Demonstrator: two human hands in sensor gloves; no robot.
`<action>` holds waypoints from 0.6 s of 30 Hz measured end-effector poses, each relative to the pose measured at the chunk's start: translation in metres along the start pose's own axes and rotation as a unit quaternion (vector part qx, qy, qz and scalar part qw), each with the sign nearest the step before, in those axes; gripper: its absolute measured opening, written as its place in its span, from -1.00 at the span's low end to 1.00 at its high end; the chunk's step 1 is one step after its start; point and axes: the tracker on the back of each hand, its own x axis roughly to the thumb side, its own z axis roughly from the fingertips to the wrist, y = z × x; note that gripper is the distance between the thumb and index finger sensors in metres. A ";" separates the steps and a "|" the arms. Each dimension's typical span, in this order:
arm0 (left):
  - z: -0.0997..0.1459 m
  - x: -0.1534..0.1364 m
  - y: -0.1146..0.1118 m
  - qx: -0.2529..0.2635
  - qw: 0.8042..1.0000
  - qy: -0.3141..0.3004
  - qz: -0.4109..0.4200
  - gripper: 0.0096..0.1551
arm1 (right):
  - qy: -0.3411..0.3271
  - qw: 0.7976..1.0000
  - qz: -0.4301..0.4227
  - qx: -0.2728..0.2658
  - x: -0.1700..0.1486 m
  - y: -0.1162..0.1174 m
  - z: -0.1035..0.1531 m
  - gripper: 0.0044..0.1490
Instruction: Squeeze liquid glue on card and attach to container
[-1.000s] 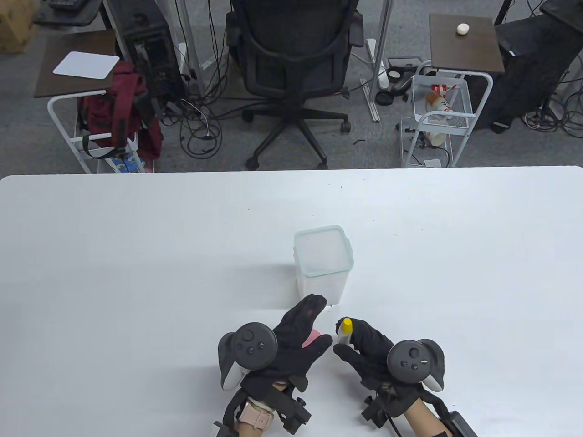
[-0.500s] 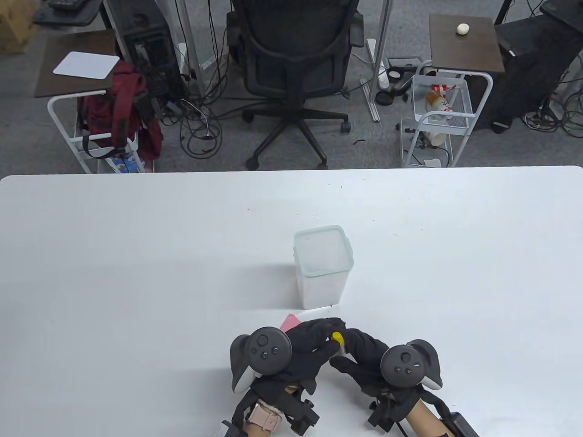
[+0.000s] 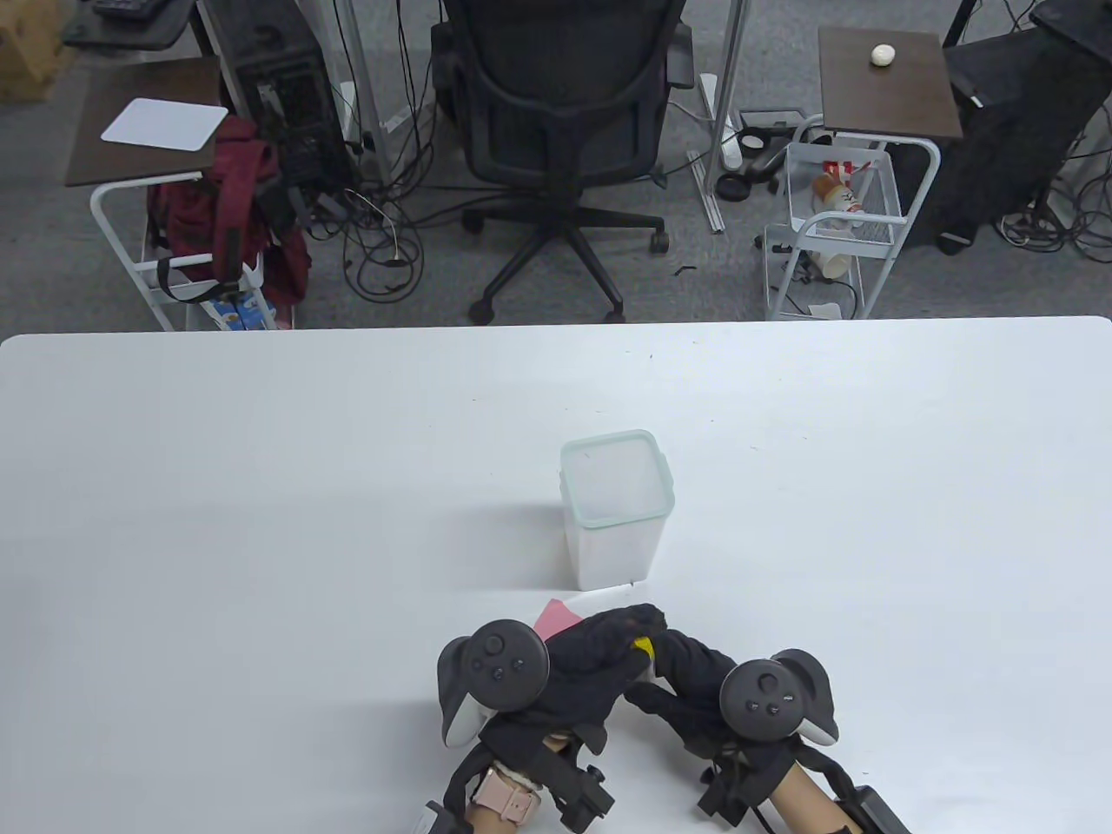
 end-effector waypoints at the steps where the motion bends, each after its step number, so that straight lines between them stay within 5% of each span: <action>1: 0.001 0.001 0.002 0.016 1.000 0.004 -0.025 -0.46 | -0.002 1.000 0.005 0.004 0.001 0.001 0.000 -0.30; 5: 0.003 0.000 0.003 0.038 0.996 0.020 -0.083 -0.40 | -0.006 1.000 0.021 0.009 0.003 0.002 -0.001 -0.30; 10: -0.001 -0.002 -0.004 -0.035 0.999 -0.005 -0.003 -0.35 | -0.001 1.000 0.013 0.002 0.004 0.004 -0.001 -0.30; 18: 0.002 -0.001 0.002 0.025 0.997 0.017 -0.070 -0.44 | -0.006 1.000 0.021 0.006 0.005 0.005 -0.001 -0.30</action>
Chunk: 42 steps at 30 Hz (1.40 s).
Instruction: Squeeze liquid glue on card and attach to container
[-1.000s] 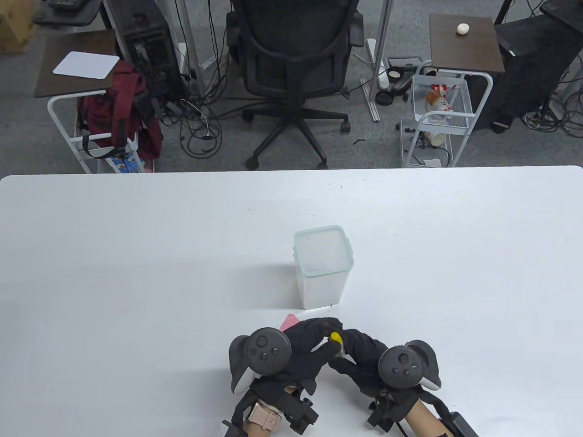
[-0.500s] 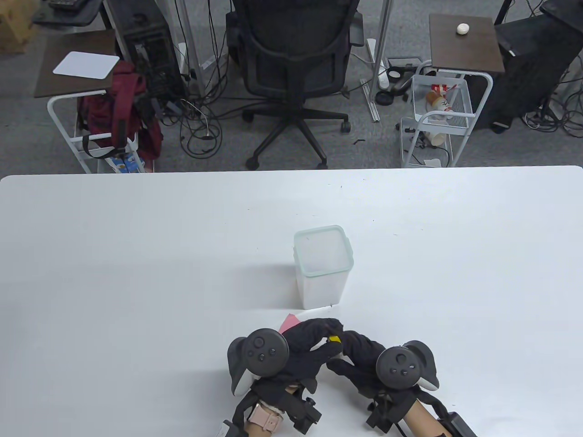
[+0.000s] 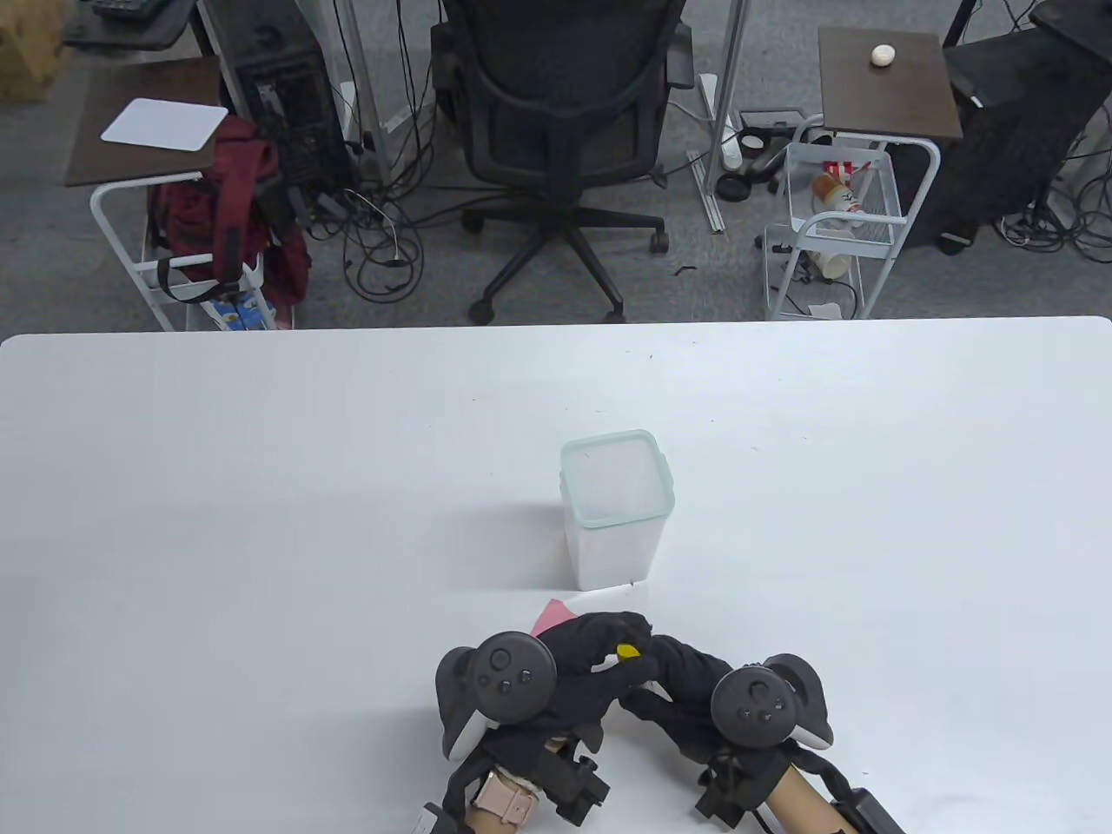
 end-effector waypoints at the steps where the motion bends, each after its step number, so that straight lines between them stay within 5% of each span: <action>1: -0.001 -0.001 -0.001 -0.011 1.000 -0.001 0.006 -0.43 | 0.002 1.000 0.002 0.000 0.000 0.000 0.000 -0.30; 4: -0.003 -0.002 -0.004 -0.058 0.997 -0.016 0.049 -0.34 | 0.018 1.000 -0.008 -0.010 -0.005 -0.001 0.001 -0.30; 13: -0.001 0.000 0.000 0.015 0.999 0.015 -0.036 -0.41 | 0.011 1.000 0.009 0.003 -0.006 -0.002 0.002 -0.30; 18: -0.004 -0.001 -0.008 -0.047 0.999 -0.007 0.026 -0.30 | 0.022 1.000 -0.002 -0.007 -0.008 -0.003 0.003 -0.30; 26: -0.001 0.000 -0.003 0.014 0.998 0.021 -0.053 -0.42 | 0.014 1.000 0.020 0.010 -0.006 0.000 0.002 -0.30; 30: -0.003 -0.004 -0.006 -0.038 0.999 0.003 -0.007 -0.25 | 0.027 1.000 0.006 0.003 -0.009 0.000 0.002 -0.30; 33: -0.003 -0.004 -0.004 -0.017 1.000 0.009 0.003 -0.40 | 0.032 0.999 -0.001 -0.005 -0.011 -0.002 0.002 -0.29; 38: 0.001 -0.002 0.003 0.041 0.996 0.030 -0.068 -0.39 | 0.024 0.999 0.021 0.000 -0.008 -0.001 0.002 -0.30; 42: 0.002 -0.004 0.006 0.029 0.999 0.023 -0.039 -0.39 | 0.027 1.000 0.015 -0.002 -0.008 -0.001 0.002 -0.30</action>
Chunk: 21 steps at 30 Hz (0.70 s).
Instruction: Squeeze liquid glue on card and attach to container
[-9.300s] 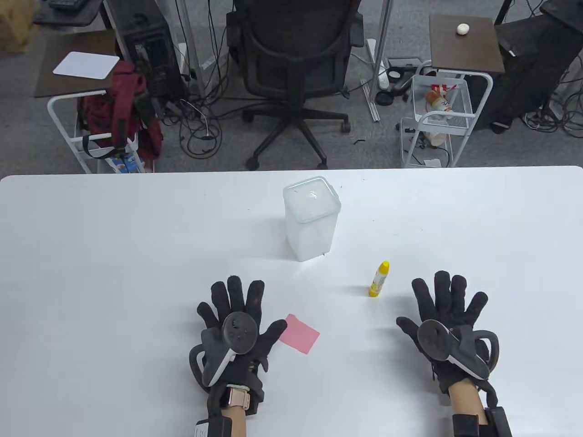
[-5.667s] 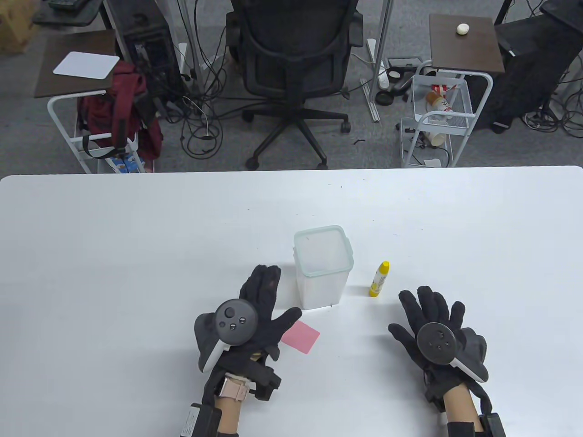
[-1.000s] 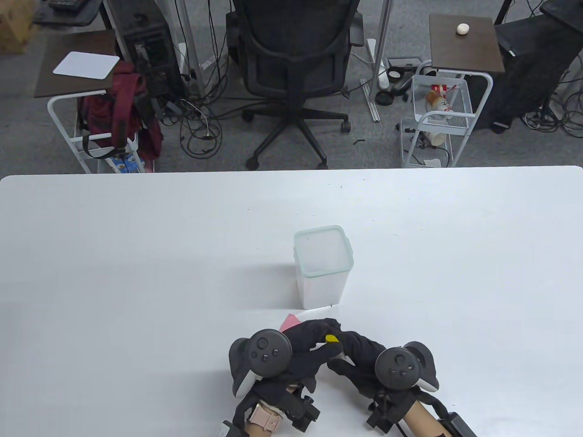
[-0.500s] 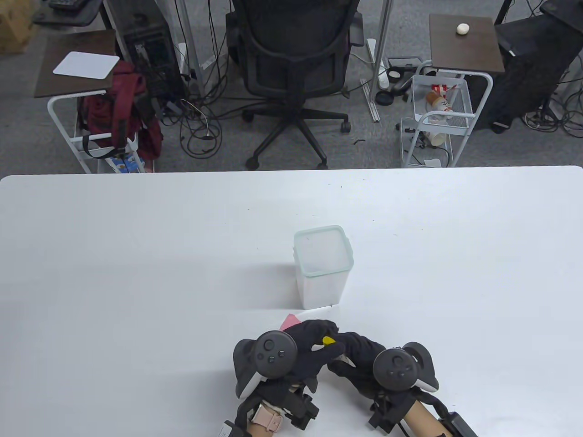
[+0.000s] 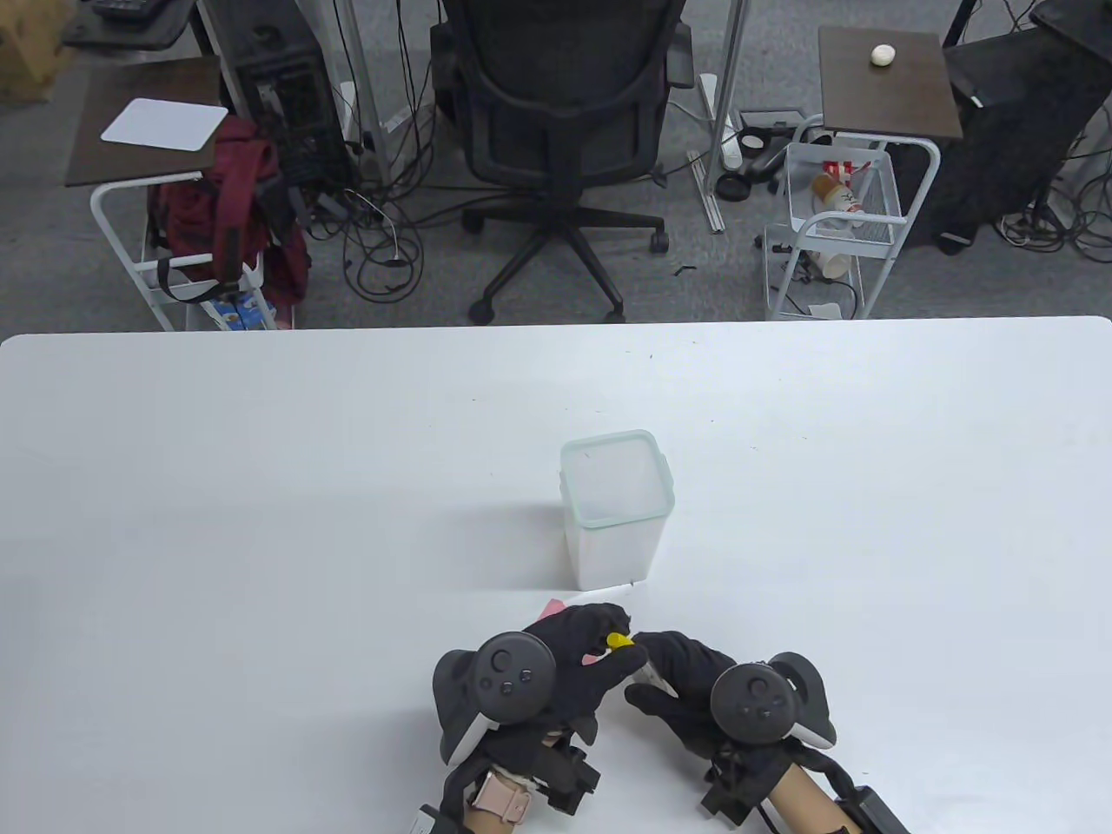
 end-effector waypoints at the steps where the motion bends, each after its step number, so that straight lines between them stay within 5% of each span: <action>1: 0.000 -0.001 0.000 -0.004 1.000 -0.001 0.014 -0.40 | 0.000 1.000 -0.004 -0.001 0.000 0.000 0.000 -0.30; 8: 0.002 -0.014 0.023 0.050 0.998 0.036 0.022 -0.43 | 0.009 1.000 0.011 -0.006 -0.003 -0.004 0.001 -0.30; 13: 0.005 -0.054 0.045 0.093 0.981 0.145 -0.084 -0.47 | 0.014 1.000 0.003 -0.014 -0.005 -0.007 0.001 -0.30; 21: 0.007 -0.103 0.042 0.043 0.952 0.253 -0.169 -0.50 | 0.015 1.000 0.002 -0.007 -0.004 -0.003 -0.001 -0.30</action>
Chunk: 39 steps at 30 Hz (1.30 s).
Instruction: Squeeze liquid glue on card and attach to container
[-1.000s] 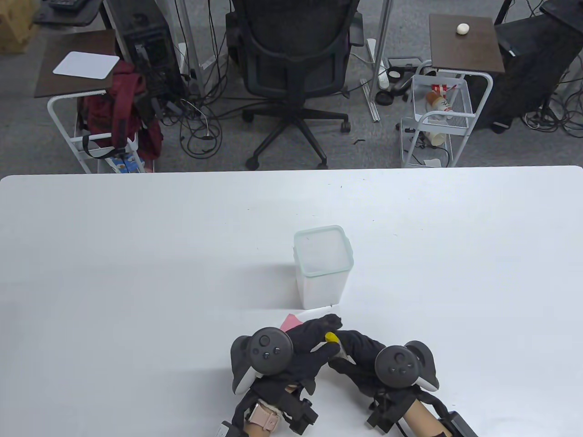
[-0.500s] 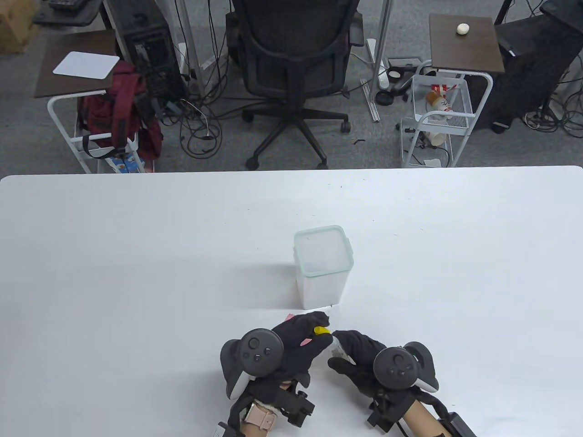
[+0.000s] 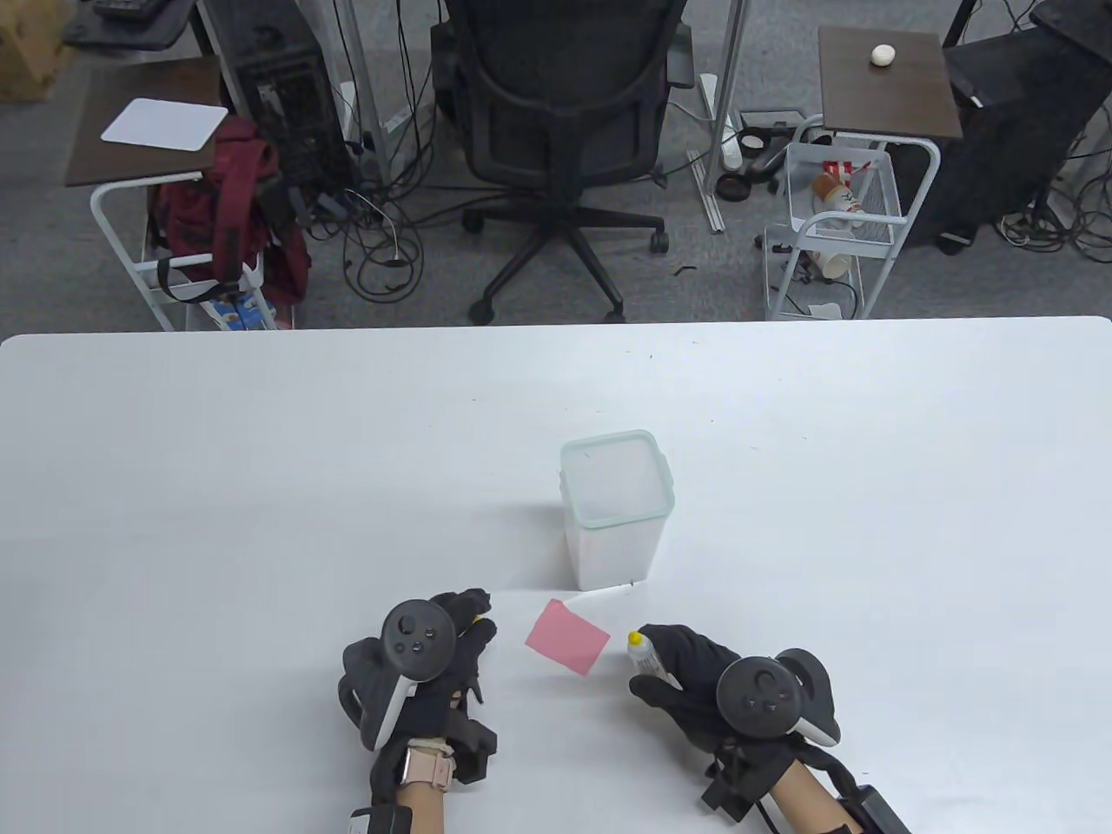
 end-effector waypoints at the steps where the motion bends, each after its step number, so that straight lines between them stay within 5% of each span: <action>1: -0.001 0.000 -0.002 -0.003 1.000 0.005 -0.018 -0.50 | 0.000 1.000 0.003 0.001 0.000 0.001 0.000 -0.30; 12: -0.006 0.001 -0.014 -0.010 0.993 0.026 -0.118 -0.50 | 0.004 1.000 0.003 0.006 0.000 0.001 -0.001 -0.29; 22: -0.003 0.003 -0.013 -0.009 0.993 0.027 -0.111 -0.39 | 0.004 1.000 0.001 0.006 0.000 0.001 0.000 -0.30; 29: 0.015 0.045 0.001 0.041 0.991 -0.069 -0.105 -0.33 | 0.006 1.000 -0.004 -0.001 -0.002 -0.002 0.000 -0.30; 34: 0.022 0.082 -0.027 -0.023 0.983 -0.140 -0.118 -0.29 | 0.014 1.000 -0.006 -0.005 -0.006 -0.004 0.001 -0.29; 39: 0.020 0.091 -0.057 -0.085 0.965 -0.146 -0.200 -0.20 | 0.021 1.000 -0.006 -0.013 -0.011 -0.009 0.003 -0.30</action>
